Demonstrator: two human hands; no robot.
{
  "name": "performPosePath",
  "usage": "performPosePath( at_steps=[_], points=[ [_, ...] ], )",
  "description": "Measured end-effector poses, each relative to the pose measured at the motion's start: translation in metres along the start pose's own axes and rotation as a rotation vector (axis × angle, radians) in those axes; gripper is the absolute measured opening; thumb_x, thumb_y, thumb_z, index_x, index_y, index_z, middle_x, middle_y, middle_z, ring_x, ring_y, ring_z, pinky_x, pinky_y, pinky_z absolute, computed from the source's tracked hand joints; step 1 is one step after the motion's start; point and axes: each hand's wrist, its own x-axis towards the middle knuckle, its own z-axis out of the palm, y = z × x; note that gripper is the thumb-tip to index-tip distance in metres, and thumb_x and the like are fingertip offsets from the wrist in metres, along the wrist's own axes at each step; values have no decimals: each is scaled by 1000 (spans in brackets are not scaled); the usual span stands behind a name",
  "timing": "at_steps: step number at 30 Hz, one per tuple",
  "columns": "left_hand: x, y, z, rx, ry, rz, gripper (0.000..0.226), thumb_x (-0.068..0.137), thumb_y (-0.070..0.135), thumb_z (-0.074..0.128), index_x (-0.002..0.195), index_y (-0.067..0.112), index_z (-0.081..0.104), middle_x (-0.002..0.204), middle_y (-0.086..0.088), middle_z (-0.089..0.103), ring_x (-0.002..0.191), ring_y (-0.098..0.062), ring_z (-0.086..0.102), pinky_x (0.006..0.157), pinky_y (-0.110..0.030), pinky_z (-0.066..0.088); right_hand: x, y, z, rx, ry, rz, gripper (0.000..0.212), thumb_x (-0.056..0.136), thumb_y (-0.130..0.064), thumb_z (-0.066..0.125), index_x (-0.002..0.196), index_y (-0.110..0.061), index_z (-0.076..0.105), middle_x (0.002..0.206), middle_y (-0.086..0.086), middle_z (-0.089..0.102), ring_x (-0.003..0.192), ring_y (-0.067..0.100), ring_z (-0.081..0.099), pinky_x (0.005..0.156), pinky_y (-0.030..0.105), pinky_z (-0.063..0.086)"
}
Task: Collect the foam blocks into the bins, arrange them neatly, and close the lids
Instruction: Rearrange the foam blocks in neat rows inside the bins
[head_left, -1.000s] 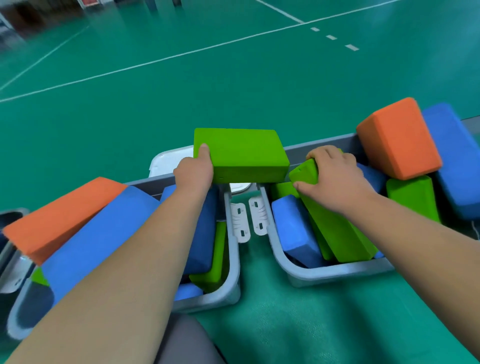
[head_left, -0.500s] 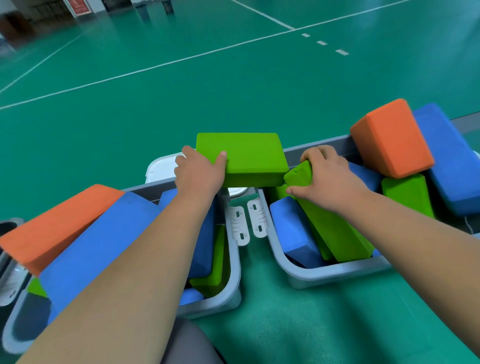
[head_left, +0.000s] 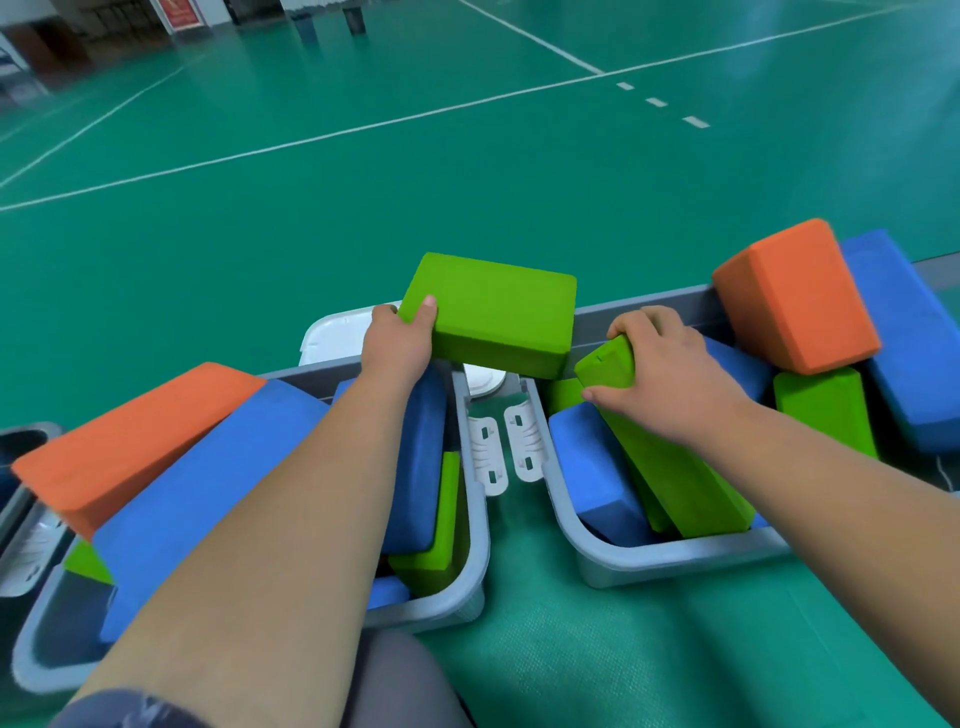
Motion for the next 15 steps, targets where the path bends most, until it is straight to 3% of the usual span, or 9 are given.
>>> performPosePath(
  at_steps=[3, 9, 12, 14, 15],
  points=[
    [4, -1, 6, 181, 21, -25, 62, 104, 53, 50, 135, -1, 49, 135, -21, 60, 123, -41, 57, 85, -39, 40, 1, 1, 0, 13, 9, -1, 73, 71, -68, 79, 127, -37, 43, 140, 1, 38, 128, 36, 43, 105, 55, 45],
    [-3, -2, 13, 409, 101, -9, 60, 105, 51, 50, 136, -1, 46, 140, -23, 50, 126, -47, 53, 97, -54, 45, 1, 6, -1, 43, 19, 6, 75, 69, -67, 82, 126, -37, 42, 143, -1, 36, 130, 36, 43, 108, 53, 44],
    [-19, 7, 15, 547, 205, 155, 50, 102, 41, 57, 130, 0, 48, 134, -21, 49, 120, -44, 52, 95, -53, 44, 2, 7, -2, 33, 36, -14, 74, 72, -63, 82, 128, -34, 45, 140, -2, 41, 128, 34, 44, 106, 46, 42],
    [-34, 26, 17, 437, 199, 331, 32, 98, 28, 58, 119, 4, 54, 123, -16, 55, 107, -36, 55, 87, -45, 44, -1, 7, -2, 26, 54, -42, 74, 72, -64, 81, 129, -34, 45, 140, -4, 41, 129, 32, 44, 106, 45, 42],
    [-43, 40, 21, 339, 112, 368, 24, 97, 26, 57, 114, 8, 57, 116, -10, 60, 100, -31, 57, 83, -39, 45, -2, 8, -1, 29, 57, -57, 74, 72, -64, 81, 130, -35, 45, 141, -6, 40, 130, 31, 43, 107, 46, 43]
  ],
)
